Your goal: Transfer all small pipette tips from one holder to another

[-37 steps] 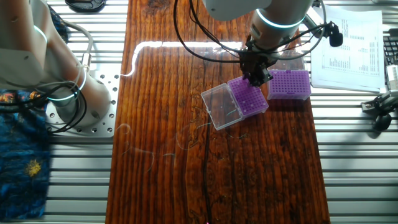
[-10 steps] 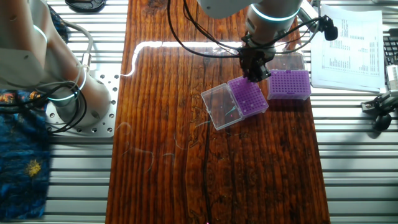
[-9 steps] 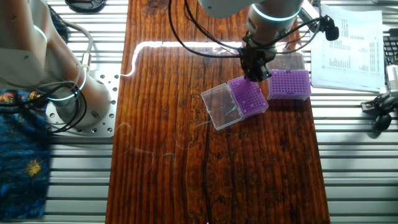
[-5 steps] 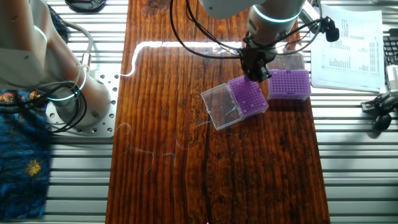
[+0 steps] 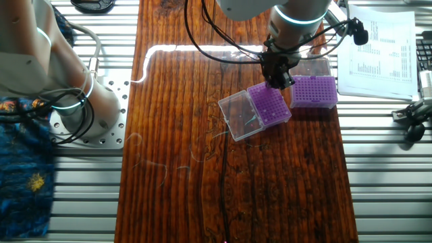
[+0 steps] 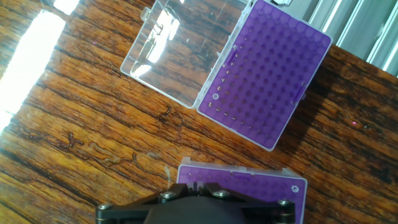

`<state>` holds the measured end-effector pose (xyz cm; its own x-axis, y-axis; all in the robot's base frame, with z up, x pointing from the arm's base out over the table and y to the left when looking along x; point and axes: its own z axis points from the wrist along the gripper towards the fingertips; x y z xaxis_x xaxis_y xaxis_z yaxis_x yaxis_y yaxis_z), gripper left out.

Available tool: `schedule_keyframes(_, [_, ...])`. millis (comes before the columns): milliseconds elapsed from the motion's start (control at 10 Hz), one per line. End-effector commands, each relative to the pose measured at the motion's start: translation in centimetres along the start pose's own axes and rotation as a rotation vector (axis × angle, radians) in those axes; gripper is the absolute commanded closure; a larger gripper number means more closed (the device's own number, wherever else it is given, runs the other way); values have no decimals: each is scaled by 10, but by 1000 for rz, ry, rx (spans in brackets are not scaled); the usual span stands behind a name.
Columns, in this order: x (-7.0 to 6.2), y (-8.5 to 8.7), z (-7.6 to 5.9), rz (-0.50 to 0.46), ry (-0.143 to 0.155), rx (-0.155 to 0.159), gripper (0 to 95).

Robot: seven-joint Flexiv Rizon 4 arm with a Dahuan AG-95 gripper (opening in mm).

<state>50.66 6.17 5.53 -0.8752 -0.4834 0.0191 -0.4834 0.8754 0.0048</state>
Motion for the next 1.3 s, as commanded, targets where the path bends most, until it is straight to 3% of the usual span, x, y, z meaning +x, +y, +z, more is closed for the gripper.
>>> schedule_keyframes(100, [1,-1,0,-11,0,-2,760])
schedule_keyframes(400, [2,-1,2,-7,2,2,760])
schedule_keyframes(500, [2,-1,3,-6,3,4,950])
schedule_keyframes(1300, [4,-2,4,-9,2,3,950])
